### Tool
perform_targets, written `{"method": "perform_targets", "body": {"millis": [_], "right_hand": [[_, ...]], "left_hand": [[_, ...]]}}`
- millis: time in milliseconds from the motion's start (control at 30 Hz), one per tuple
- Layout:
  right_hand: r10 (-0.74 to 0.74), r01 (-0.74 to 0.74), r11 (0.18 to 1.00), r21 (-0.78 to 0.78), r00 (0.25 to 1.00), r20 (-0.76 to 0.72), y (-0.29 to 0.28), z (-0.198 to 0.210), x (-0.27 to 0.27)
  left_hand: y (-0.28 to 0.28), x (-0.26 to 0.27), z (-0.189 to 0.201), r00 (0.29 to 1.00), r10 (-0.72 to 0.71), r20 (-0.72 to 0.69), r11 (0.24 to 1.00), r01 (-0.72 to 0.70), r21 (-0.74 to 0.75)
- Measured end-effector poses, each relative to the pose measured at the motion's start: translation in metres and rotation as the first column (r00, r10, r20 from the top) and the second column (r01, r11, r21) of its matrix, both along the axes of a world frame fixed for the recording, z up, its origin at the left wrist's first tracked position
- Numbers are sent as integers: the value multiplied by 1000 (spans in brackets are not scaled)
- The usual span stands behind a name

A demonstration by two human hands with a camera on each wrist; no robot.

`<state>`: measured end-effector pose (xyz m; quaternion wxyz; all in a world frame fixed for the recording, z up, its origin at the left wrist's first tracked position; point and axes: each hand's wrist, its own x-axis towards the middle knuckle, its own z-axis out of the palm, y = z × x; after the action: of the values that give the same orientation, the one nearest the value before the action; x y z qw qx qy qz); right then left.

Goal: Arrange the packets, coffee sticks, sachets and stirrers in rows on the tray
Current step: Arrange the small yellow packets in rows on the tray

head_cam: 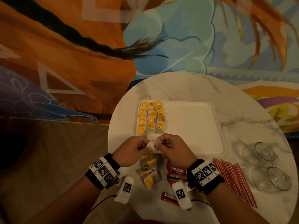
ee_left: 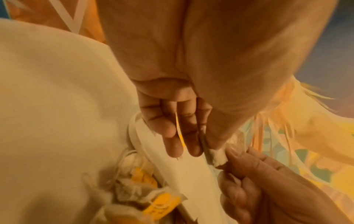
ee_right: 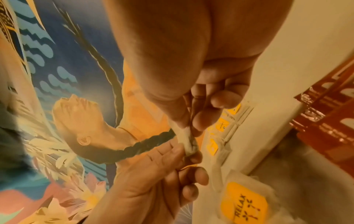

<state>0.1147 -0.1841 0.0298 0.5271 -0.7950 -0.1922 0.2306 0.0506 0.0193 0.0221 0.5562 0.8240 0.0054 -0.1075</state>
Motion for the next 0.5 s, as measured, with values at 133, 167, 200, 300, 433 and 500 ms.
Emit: {"method": "perform_targets", "body": {"millis": [133, 167, 200, 300, 433, 500], "right_hand": [[-35, 33, 999, 39, 999, 35, 1, -4, 3], [-30, 29, 999, 27, 998, 49, 2, -4, 4], [-25, 24, 1000, 13, 998, 58, 2, -5, 4], [-37, 37, 999, -9, 998, 60, 6, -5, 8], [-80, 91, 992, -90, 989, 125, 14, -7, 24], [-72, 107, 976, -190, 981, 179, 18, -8, 36]], "left_hand": [[-6, 8, 3, 994, 108, -31, 987, -111, -113], [-7, 10, 3, 992, 121, -27, 985, -124, -121], [-7, 12, 4, 991, 128, -25, 983, -131, -128], [-7, 14, 5, 990, 137, -29, 981, -139, -138], [0, 17, -1, 988, 147, -36, 987, -149, -60], [6, 17, -8, 992, 116, -43, 992, -114, 49]]}}
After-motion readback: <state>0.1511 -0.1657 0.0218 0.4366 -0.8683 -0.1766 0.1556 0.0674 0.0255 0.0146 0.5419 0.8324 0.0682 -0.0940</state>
